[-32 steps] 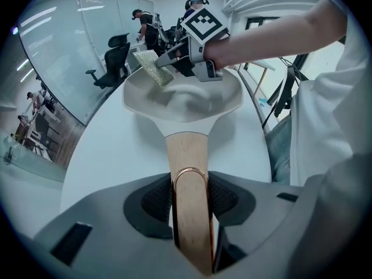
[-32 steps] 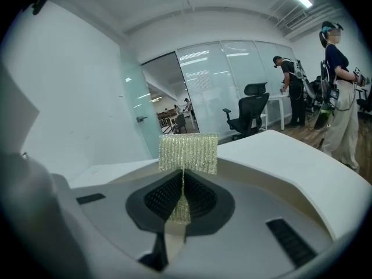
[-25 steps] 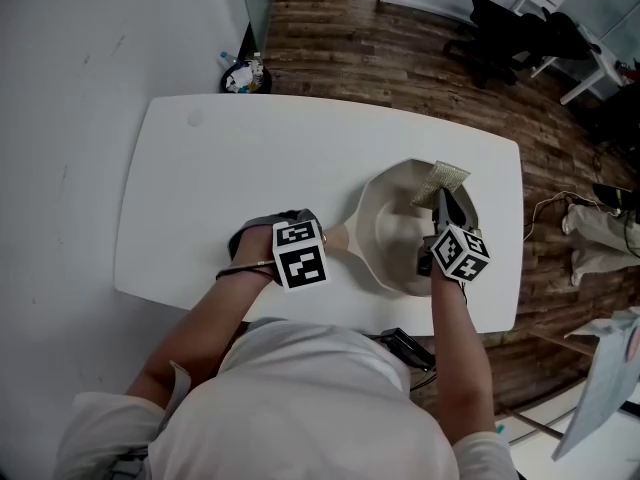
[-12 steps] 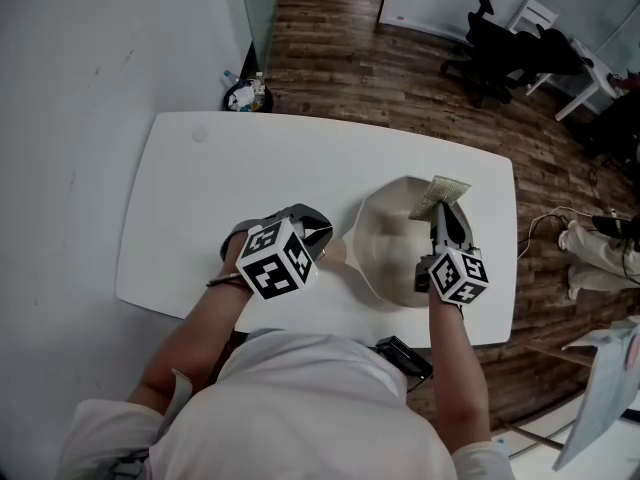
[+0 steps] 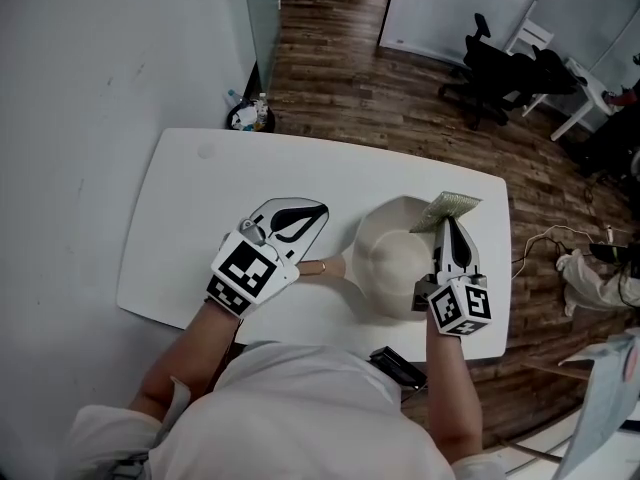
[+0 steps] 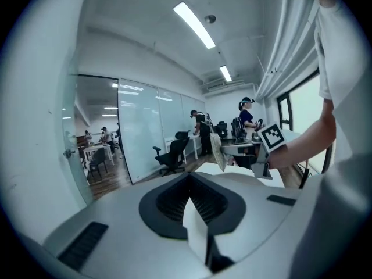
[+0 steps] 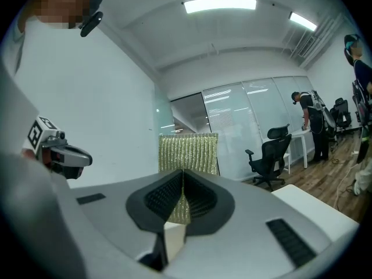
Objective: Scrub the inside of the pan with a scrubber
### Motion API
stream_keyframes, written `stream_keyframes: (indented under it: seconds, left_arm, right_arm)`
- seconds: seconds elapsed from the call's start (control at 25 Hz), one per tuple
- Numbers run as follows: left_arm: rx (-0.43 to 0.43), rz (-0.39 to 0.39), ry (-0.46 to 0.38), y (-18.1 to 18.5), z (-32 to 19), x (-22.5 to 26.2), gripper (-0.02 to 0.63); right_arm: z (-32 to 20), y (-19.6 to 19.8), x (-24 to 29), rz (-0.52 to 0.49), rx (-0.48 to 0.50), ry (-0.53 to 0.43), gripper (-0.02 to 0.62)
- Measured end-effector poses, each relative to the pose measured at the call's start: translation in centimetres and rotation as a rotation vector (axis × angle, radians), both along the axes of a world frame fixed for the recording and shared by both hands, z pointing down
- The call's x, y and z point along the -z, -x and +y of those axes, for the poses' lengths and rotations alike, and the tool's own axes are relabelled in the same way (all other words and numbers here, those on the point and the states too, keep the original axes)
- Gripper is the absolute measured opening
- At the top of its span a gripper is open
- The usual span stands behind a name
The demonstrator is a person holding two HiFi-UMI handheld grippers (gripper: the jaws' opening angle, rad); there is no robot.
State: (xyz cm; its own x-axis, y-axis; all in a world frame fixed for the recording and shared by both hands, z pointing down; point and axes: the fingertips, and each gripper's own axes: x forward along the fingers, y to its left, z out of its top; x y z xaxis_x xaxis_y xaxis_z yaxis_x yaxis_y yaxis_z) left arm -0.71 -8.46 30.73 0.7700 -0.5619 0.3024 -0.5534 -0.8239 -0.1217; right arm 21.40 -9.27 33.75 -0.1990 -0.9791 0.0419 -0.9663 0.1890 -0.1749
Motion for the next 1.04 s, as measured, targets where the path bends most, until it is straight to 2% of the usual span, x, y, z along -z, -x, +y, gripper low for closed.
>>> stream_keyframes:
  seconds: [0.16, 0.24, 0.48, 1.04]
  left_arm:
    - [0.052, 0.106, -0.023, 2.0, -0.3, 1.8, 0.012]
    - [0.076, 0.136, -0.039, 2.8, -0.2, 2.4, 0.012]
    - [0.127, 0.175, -0.082, 4.8, 0.2, 3.7, 0.012]
    - [0.176, 0.217, -0.035, 7.5, 0.3, 3.2, 0.012]
  right_arm:
    - [1.1, 0.9, 1.9, 0.042, -0.006, -0.031, 0.026]
    - [1.7, 1.2, 2.8, 0.057, -0.003, -0.049, 0.026]
    - [3.3, 2.1, 4.9, 0.065, -0.008, -0.082, 0.026]
    - [4.9, 3.3, 6.1, 0.082, -0.025, -0.094, 0.026]
